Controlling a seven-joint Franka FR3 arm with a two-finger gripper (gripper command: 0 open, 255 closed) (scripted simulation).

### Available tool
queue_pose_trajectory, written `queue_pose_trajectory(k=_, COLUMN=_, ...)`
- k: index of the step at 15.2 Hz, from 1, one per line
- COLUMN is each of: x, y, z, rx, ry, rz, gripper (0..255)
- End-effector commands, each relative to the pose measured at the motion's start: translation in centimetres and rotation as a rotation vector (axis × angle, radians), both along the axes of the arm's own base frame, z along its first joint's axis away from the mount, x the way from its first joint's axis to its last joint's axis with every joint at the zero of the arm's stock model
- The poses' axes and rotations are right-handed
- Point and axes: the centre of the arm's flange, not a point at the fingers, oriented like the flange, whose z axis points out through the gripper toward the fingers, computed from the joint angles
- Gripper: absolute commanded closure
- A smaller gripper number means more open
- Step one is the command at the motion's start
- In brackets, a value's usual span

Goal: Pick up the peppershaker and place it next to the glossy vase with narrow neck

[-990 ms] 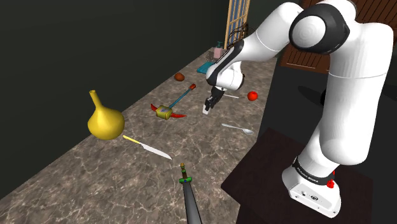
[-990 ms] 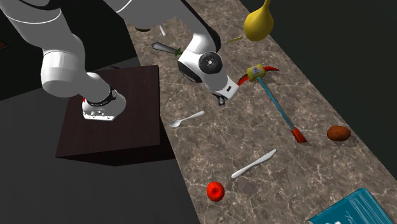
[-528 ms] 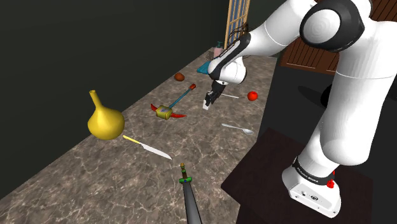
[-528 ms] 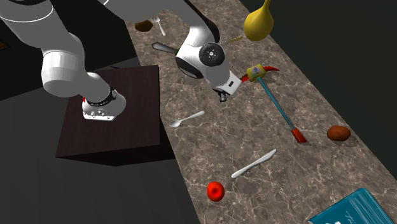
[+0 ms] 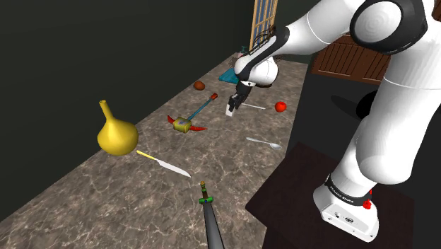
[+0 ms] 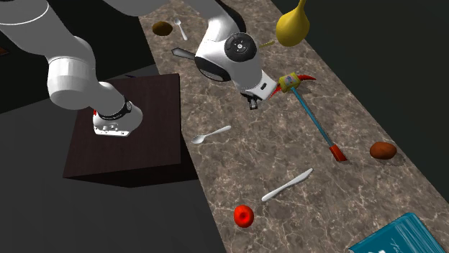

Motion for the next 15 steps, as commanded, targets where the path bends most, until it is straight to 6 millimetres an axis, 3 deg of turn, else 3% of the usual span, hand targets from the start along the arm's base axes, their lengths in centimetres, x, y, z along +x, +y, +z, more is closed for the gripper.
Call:
queue_pose_trajectory(k=1, x=0.0, y=0.0, z=1.0, rx=0.000, ry=0.000, rz=0.000, gripper=255)
queue_pose_trajectory(k=15, x=0.0, y=0.0, z=8.4, rx=0.000, ry=0.000, rz=0.000, gripper=255)
